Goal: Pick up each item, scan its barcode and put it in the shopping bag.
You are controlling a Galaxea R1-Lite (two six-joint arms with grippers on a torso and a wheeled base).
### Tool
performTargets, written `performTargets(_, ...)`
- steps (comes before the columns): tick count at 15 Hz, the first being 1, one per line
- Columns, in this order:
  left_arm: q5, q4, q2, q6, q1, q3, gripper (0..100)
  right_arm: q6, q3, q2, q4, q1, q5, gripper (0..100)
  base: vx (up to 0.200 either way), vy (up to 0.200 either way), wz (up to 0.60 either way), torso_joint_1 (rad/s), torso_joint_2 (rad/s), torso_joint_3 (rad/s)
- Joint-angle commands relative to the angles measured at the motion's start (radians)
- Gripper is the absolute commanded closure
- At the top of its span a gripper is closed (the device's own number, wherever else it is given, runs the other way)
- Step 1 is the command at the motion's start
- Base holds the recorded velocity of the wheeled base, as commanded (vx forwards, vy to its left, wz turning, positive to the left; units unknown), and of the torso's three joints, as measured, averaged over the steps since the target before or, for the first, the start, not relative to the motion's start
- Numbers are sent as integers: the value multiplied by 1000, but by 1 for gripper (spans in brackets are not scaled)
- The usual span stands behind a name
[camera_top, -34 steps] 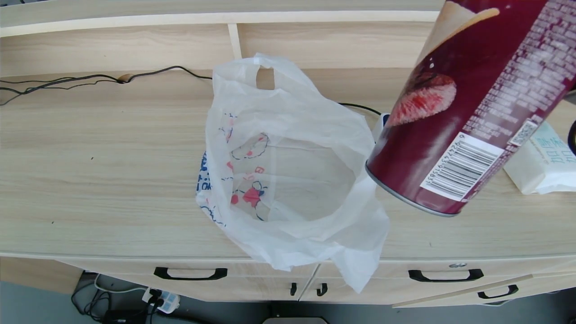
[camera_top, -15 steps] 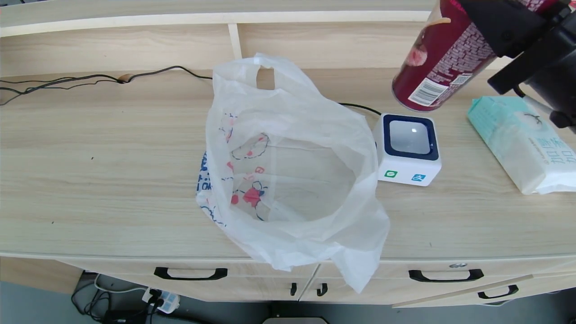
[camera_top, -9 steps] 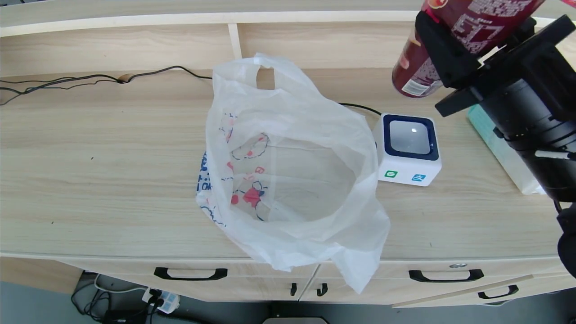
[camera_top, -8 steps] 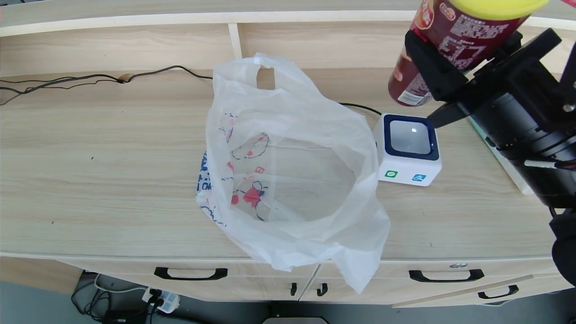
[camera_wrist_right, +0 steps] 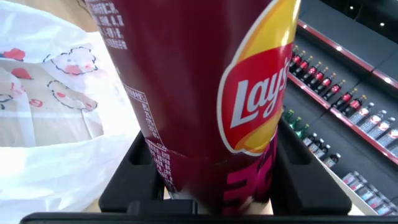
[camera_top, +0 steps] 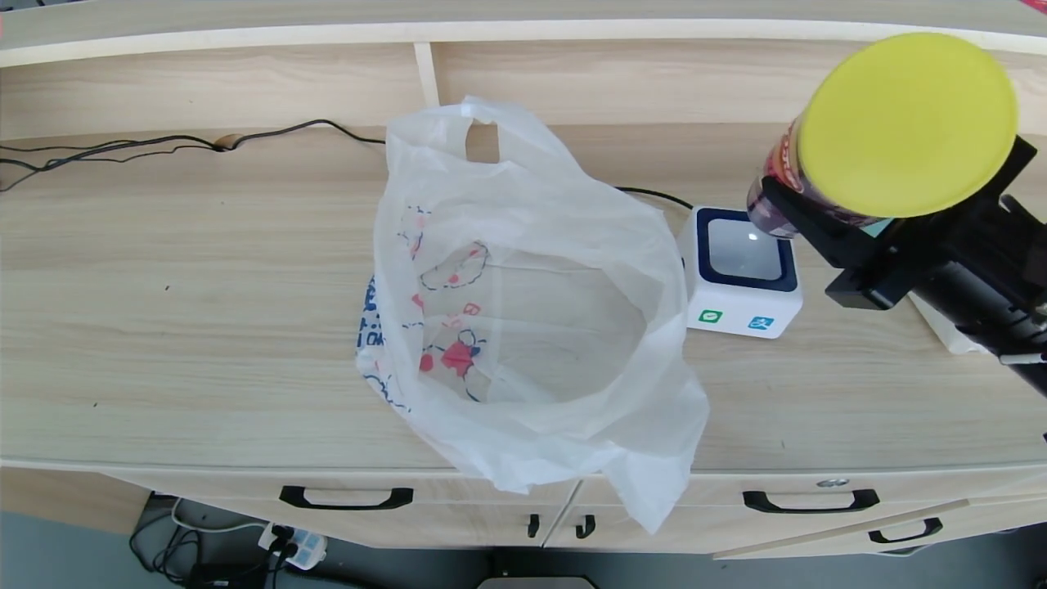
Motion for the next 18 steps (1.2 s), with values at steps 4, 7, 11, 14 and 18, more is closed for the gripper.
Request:
performTargets(4, 0, -1, 0, 0, 0, 0, 0, -15, -17, 13, -1, -37, 59, 100, 0, 0, 0, 0, 0, 0)
performTargets(7, 0, -1, 2, 0, 0, 0, 0, -19, -57, 45, -1, -34, 83, 100, 0, 0, 0, 0, 0, 0)
performTargets(11, 0, -1, 2, 0, 0, 0, 0, -33, -86, 63, -1, -31, 83, 100, 0, 0, 0, 0, 0, 0)
performTargets(14, 0, -1, 2, 0, 0, 0, 0, -41, -109, 114, -1, -19, 83, 100, 0, 0, 0, 0, 0, 0)
performTargets(18, 0, -1, 2, 0, 0, 0, 0, -44, -125, 128, -1, -17, 82, 100, 0, 0, 0, 0, 0, 0)
